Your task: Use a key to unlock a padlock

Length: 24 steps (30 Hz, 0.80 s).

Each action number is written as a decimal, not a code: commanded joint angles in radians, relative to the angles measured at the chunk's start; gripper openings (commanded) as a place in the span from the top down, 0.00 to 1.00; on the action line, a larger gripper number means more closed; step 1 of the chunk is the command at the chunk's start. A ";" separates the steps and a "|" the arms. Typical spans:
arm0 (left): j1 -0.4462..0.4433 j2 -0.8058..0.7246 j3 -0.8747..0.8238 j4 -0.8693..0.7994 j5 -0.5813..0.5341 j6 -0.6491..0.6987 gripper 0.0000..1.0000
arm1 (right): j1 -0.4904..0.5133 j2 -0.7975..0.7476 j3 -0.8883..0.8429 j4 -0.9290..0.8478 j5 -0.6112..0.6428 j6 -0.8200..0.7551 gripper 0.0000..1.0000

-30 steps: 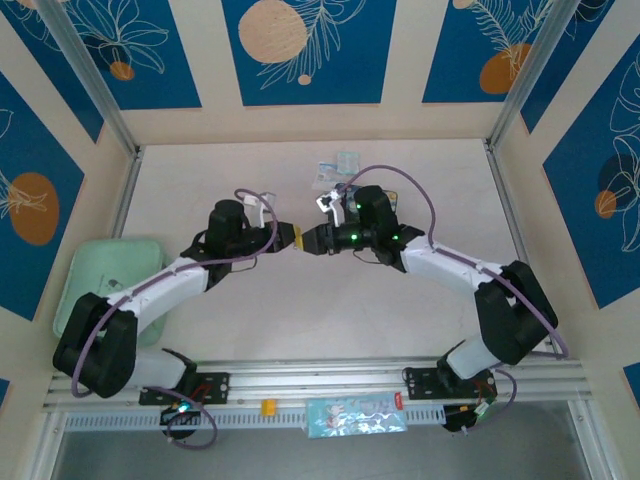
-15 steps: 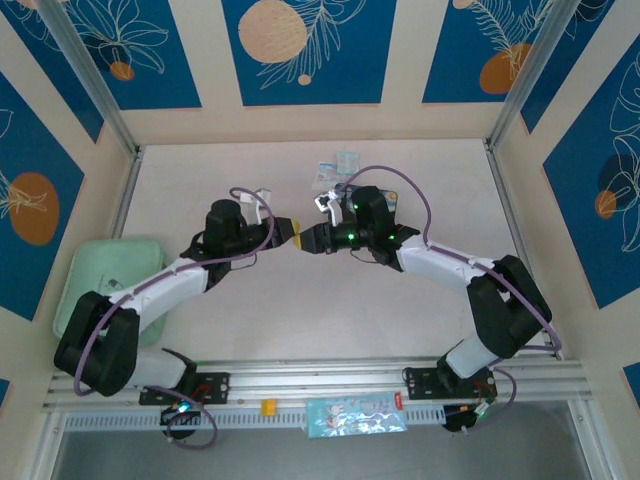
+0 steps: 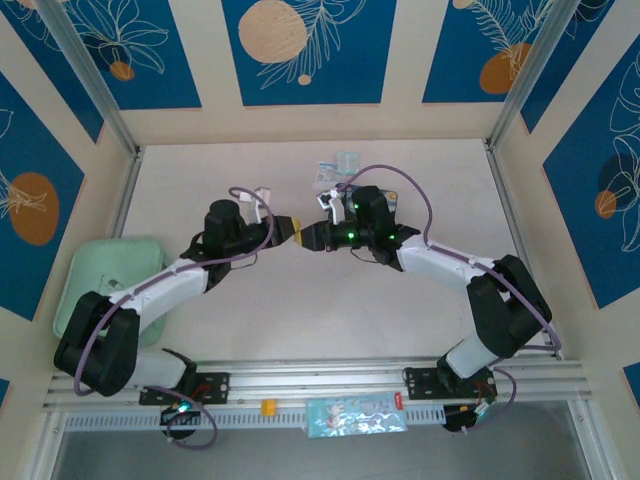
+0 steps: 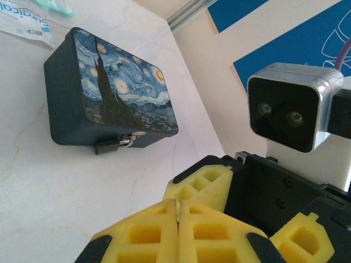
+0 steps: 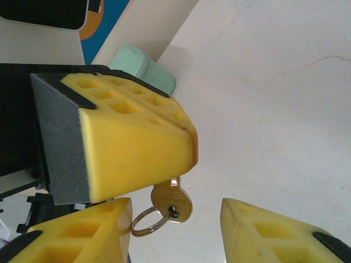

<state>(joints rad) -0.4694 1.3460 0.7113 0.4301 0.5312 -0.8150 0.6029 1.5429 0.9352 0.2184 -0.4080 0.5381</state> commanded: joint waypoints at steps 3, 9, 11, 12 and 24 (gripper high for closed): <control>-0.003 -0.002 -0.004 0.078 0.064 -0.035 1.00 | -0.006 0.021 0.000 0.027 0.035 0.007 0.57; -0.005 0.005 -0.019 0.112 0.079 -0.058 1.00 | -0.021 0.042 -0.011 0.106 0.014 0.061 0.72; -0.005 -0.002 -0.022 0.111 0.071 -0.059 1.00 | -0.029 0.047 -0.017 0.130 0.000 0.079 0.80; -0.005 -0.005 -0.024 0.111 0.065 -0.059 0.98 | -0.032 0.049 -0.022 0.139 -0.004 0.086 0.84; 0.052 -0.059 -0.044 0.108 -0.031 -0.095 0.07 | -0.045 0.008 -0.075 0.129 -0.019 0.082 0.98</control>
<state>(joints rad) -0.4309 1.3041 0.6777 0.4938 0.5121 -0.8959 0.5587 1.5757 0.8719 0.3473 -0.4259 0.6212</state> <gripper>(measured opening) 0.946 0.071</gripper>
